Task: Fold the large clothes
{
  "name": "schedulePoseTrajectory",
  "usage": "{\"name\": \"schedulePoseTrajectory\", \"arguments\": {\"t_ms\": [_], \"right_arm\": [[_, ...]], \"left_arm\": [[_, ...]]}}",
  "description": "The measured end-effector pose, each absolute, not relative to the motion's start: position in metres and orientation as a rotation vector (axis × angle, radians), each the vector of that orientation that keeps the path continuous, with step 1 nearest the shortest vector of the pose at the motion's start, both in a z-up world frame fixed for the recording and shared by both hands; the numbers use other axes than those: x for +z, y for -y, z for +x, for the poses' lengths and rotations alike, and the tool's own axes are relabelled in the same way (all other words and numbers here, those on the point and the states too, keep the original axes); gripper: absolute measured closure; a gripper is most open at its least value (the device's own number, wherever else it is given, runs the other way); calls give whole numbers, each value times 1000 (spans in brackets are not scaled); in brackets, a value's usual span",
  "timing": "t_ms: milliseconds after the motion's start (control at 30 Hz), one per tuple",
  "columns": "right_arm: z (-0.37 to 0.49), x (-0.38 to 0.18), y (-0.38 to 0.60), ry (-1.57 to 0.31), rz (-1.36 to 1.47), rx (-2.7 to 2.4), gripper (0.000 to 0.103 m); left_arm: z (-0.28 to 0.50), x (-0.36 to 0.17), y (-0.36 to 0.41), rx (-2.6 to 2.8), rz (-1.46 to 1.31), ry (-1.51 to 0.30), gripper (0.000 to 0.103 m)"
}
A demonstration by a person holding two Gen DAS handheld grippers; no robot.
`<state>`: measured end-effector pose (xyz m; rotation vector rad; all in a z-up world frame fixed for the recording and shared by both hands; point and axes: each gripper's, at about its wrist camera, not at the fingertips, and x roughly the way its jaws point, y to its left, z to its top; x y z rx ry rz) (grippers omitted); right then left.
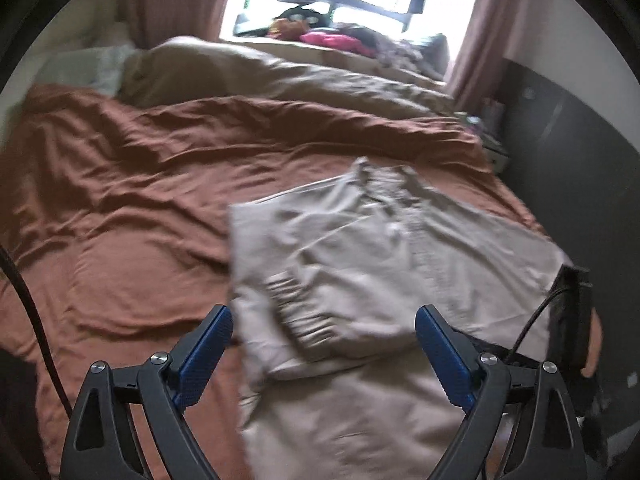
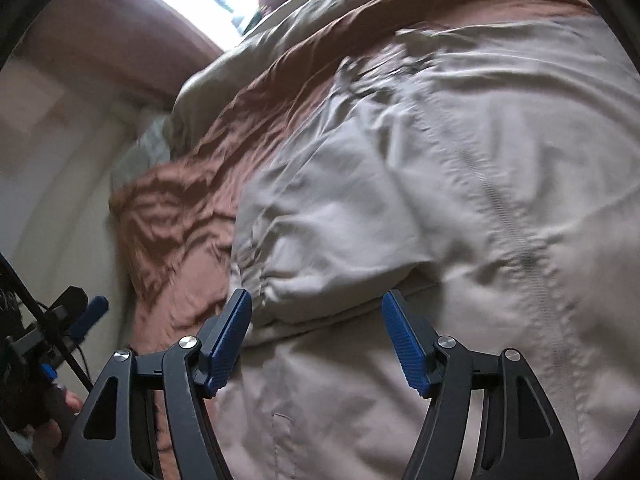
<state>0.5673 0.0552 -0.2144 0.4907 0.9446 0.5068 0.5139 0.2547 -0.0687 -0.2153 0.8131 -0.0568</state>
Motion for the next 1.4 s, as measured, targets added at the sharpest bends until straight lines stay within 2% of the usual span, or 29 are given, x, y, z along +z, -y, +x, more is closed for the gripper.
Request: {"name": "schedulePoseTrajectory", "arguments": {"t_ms": [100, 167, 233, 400, 467, 533, 667, 700, 800, 833, 1067, 1400], "right_arm": [[576, -217, -82, -953, 411, 521, 37], [582, -217, -96, -952, 368, 535, 37], [585, -215, -113, -943, 308, 551, 37], [596, -220, -152, -956, 226, 569, 37], [601, -225, -172, -963, 149, 552, 37], [606, -232, -187, -974, 91, 524, 37], [619, -256, -216, -1033, -30, 491, 37], [620, -261, -222, -1035, -64, 483, 40], [620, -263, -226, -1019, -124, 465, 67], [622, -262, -223, -1019, -116, 461, 72], [623, -241, -174, -974, 68, 470, 92], [615, -209, -77, -908, 321, 433, 96]], "left_arm": [[505, -90, -275, 4, -225, -839, 15], [504, -104, -284, 24, -245, -868, 27], [504, -120, -294, 37, -274, -900, 35], [497, -154, -310, 68, -301, -945, 46], [499, -165, -316, 69, -322, -968, 58], [500, -177, -321, 64, -342, -996, 62], [500, -194, -327, 80, -336, -1023, 62], [499, -196, -329, 83, -342, -1027, 62], [499, -204, -335, 93, -383, -1037, 62], [499, -204, -335, 91, -394, -1038, 62], [505, -189, -322, 73, -373, -1024, 62], [514, -182, -286, 41, -311, -1023, 62]]}}
